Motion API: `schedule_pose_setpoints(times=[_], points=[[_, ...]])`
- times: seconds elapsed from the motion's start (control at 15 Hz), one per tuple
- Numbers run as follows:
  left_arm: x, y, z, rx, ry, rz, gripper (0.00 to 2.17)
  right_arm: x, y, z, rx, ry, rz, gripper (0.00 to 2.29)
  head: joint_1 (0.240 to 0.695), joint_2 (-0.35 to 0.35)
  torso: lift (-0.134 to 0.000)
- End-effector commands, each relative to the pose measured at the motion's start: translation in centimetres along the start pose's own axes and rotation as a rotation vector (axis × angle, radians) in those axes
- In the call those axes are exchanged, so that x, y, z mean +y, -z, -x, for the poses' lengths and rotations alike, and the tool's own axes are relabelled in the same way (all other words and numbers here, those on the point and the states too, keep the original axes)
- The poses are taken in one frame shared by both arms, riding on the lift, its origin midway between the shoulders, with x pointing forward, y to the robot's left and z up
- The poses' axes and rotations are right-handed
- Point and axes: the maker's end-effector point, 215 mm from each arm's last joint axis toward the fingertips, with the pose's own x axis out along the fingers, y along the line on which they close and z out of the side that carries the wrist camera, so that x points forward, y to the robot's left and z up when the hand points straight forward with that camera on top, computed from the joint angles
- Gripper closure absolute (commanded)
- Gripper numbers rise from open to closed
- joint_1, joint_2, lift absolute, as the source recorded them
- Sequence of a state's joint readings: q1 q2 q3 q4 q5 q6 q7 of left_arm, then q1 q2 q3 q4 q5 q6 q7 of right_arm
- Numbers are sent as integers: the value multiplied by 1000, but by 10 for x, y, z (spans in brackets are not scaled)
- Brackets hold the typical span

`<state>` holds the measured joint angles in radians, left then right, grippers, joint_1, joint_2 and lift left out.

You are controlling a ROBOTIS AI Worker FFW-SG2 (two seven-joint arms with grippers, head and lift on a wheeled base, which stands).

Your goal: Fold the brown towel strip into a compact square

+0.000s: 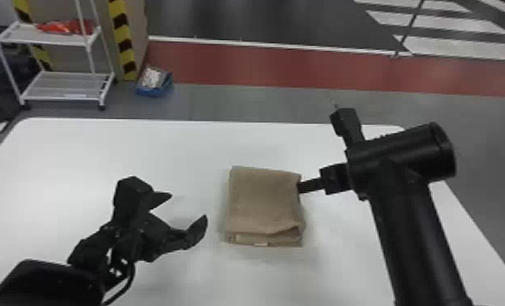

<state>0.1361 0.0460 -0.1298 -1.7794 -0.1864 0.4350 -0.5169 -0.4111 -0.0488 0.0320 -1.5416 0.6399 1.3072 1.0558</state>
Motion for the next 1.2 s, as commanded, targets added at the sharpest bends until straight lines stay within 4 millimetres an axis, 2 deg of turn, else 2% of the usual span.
schedule_pose_setpoints(times=[0.0,0.13,0.2,0.33,0.4,0.47,0.53,0.6,0.73,0.8,0.87,1.0,1.13], points=[[1,0,1,-1,-2,1,73,12,-22,-5,-71,-33,71,1669,695,-132,-124],[1,0,1,-3,-2,4,73,20,-35,-12,-120,-59,119,1669,695,-113,-124],[3,-3,3,-8,-5,2,73,25,-35,-14,-120,-72,119,1669,695,-108,-124],[15,-4,9,-18,-24,20,73,29,-11,-16,-92,-91,82,1666,695,-95,-124],[26,-4,15,-24,-39,36,73,26,4,-7,-70,-83,41,1514,695,-88,-124],[41,-3,21,-32,-56,59,73,29,12,2,-76,-84,34,1200,695,-81,-124],[53,-8,27,-48,-73,77,70,30,20,20,-113,-92,18,559,695,-71,-124],[68,-11,34,-65,-90,100,66,36,20,48,-177,-105,-23,73,695,-64,-124],[87,-24,46,-108,-114,142,66,49,17,103,-295,-85,-50,19,695,-47,-124],[96,-30,55,-131,-126,170,66,47,23,120,-330,-26,-57,26,695,-43,-124],[100,-29,62,-147,-130,205,66,39,41,127,-332,61,-66,26,695,-42,-124],[107,-18,83,-179,-147,290,66,17,82,121,-344,242,-58,46,695,-51,-124],[108,-3,97,-188,-172,324,80,6,92,127,-472,348,0,49,695,-67,-124]])
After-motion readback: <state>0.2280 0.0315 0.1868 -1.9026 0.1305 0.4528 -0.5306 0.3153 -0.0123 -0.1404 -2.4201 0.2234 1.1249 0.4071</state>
